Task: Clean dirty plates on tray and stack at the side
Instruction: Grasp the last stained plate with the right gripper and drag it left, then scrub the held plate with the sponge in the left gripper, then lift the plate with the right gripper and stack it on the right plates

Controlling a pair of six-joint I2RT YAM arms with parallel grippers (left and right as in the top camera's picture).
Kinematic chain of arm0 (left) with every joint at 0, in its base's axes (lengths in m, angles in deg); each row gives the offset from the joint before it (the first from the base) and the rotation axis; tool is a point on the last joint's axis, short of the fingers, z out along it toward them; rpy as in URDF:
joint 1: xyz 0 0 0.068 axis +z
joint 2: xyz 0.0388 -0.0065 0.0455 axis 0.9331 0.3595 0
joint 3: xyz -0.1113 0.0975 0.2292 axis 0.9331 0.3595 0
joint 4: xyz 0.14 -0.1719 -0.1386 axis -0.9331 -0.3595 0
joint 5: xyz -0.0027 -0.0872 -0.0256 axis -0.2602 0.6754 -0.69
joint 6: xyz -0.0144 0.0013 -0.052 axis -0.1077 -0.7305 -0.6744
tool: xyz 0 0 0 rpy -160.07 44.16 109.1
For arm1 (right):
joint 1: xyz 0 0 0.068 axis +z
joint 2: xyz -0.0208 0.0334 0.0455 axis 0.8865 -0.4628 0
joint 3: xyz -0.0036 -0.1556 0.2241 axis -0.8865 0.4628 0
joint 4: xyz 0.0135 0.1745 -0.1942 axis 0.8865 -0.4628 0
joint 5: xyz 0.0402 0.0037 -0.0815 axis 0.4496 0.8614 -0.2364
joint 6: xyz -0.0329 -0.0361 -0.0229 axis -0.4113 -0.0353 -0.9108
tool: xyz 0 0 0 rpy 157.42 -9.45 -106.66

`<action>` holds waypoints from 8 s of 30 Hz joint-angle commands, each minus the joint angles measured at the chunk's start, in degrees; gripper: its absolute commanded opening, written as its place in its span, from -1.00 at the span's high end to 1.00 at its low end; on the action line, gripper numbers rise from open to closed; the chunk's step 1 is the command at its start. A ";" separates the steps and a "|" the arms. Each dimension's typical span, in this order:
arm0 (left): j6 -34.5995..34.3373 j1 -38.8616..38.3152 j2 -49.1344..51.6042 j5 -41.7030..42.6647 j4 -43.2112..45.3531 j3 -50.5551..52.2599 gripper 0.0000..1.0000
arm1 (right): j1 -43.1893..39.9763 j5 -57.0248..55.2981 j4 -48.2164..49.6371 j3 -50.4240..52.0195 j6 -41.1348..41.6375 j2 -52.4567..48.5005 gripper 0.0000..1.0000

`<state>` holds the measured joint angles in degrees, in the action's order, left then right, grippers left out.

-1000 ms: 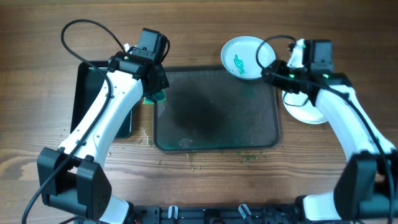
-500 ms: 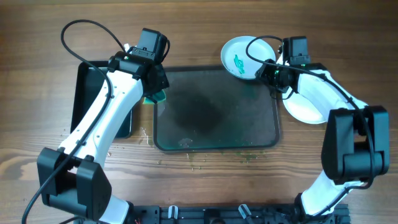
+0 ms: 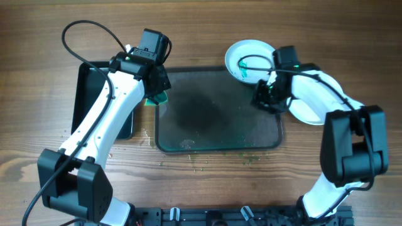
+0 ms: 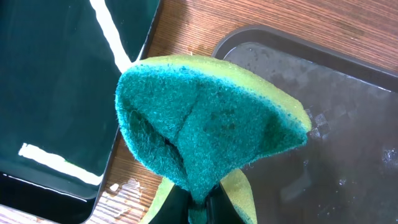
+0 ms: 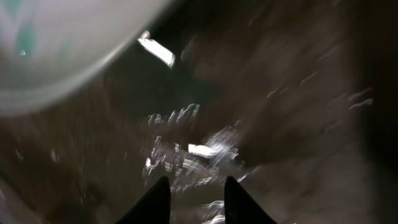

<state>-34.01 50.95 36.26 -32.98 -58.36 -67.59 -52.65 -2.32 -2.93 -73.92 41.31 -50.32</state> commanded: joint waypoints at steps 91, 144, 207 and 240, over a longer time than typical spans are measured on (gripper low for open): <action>26.10 -5.55 20.68 45.03 19.32 6.49 0.92 | 12.96 4.04 12.04 -5.62 -0.02 -10.45 0.91; 4.13 -3.28 20.61 5.46 6.58 6.49 0.92 | 12.96 4.04 11.76 -5.62 -0.04 -10.45 0.91; 5.46 5.35 16.85 14.23 -6.86 -17.40 0.92 | 17.14 -24.41 3.91 -5.62 -5.86 5.99 0.91; 5.22 4.59 16.85 14.23 -6.93 -17.40 0.92 | -18.36 -5.22 -8.00 -5.62 -10.29 17.33 0.92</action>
<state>-29.26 55.80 55.24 -19.67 -65.22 -83.65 -60.98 -13.73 -8.74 -79.47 32.15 -35.02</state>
